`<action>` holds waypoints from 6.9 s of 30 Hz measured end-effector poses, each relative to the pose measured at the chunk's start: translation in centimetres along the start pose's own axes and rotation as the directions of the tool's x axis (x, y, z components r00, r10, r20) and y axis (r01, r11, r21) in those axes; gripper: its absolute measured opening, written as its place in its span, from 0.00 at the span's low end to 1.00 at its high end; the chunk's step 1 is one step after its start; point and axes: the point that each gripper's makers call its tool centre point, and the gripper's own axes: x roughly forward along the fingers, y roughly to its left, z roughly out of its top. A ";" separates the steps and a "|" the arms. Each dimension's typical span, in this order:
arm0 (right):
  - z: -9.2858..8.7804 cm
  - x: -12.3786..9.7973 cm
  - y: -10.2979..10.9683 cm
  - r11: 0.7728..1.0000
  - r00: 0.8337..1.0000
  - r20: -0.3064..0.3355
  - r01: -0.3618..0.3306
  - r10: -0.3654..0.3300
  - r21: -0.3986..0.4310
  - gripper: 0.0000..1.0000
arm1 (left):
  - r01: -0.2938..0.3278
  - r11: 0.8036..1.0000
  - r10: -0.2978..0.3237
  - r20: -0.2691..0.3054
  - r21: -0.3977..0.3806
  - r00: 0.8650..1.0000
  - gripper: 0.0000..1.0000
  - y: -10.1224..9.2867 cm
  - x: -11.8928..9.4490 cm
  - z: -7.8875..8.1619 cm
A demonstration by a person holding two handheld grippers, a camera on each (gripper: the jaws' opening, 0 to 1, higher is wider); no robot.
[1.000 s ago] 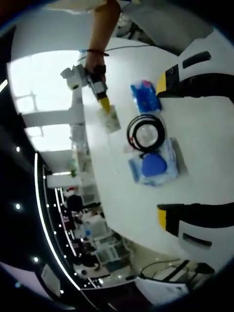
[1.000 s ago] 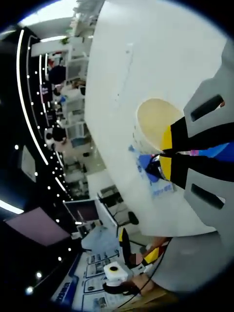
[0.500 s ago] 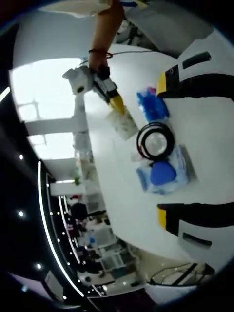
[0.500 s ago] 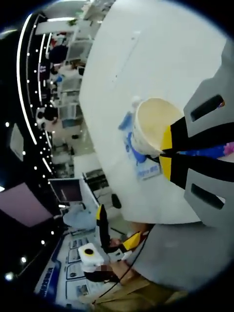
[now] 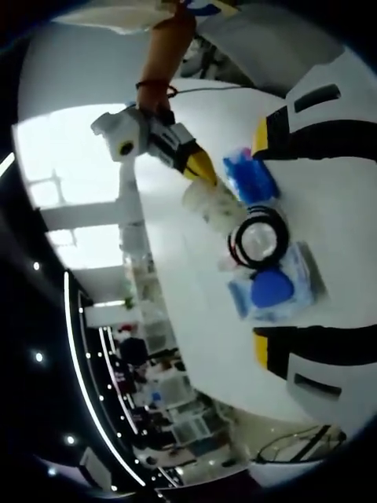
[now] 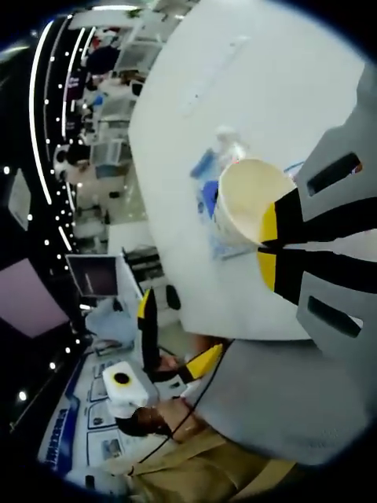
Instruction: Arrange the tabletop items into an orderly group along one side of the table until the central work area is clear of visible clutter.
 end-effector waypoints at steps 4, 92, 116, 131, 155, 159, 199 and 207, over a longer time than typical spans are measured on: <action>-0.2 0.3 1.0 0.999 0.999 -0.012 -0.038 0.038 -0.003 0.02 | 0.016 1.000 -0.016 -0.009 0.010 1.000 0.83 -0.6 0.1 0.0; -0.9 2.1 8.9 0.933 0.953 -0.247 -0.243 0.178 -0.266 0.04 | 0.384 0.898 -0.298 -0.342 0.217 0.891 0.39 -8.0 3.5 -4.6; 2.2 1.0 3.0 0.993 0.995 -0.055 0.089 -0.084 0.079 0.61 | 0.217 0.974 -0.205 -0.149 0.072 0.968 0.39 -4.5 4.1 -2.0; 1.3 0.3 0.5 0.963 0.982 -0.030 0.189 -0.187 0.192 0.86 | 0.077 0.997 -0.077 0.004 -0.009 0.997 0.39 -1.0 3.6 0.8; -0.7 -0.8 -3.4 0.915 0.945 -0.030 0.323 -0.326 0.242 0.99 | -0.036 0.978 0.060 0.109 -0.205 0.992 0.39 5.8 2.8 2.8; -1.1 -1.0 -4.2 0.902 0.935 -0.032 0.349 -0.353 0.254 0.99 | -0.062 0.975 0.088 0.116 -0.212 0.989 0.39 7.2 2.8 3.0; -7.4 -1.3 -6.4 0.857 0.903 -0.164 0.428 -0.397 0.285 0.99 | -0.304 0.945 0.321 0.169 -0.117 0.932 0.40 19.6 10.4 1.4; -8.3 -1.2 -6.5 0.853 0.903 -0.183 0.427 -0.388 0.300 0.99 | -0.315 0.938 0.336 0.160 -0.147 0.928 0.40 21.6 12.3 0.0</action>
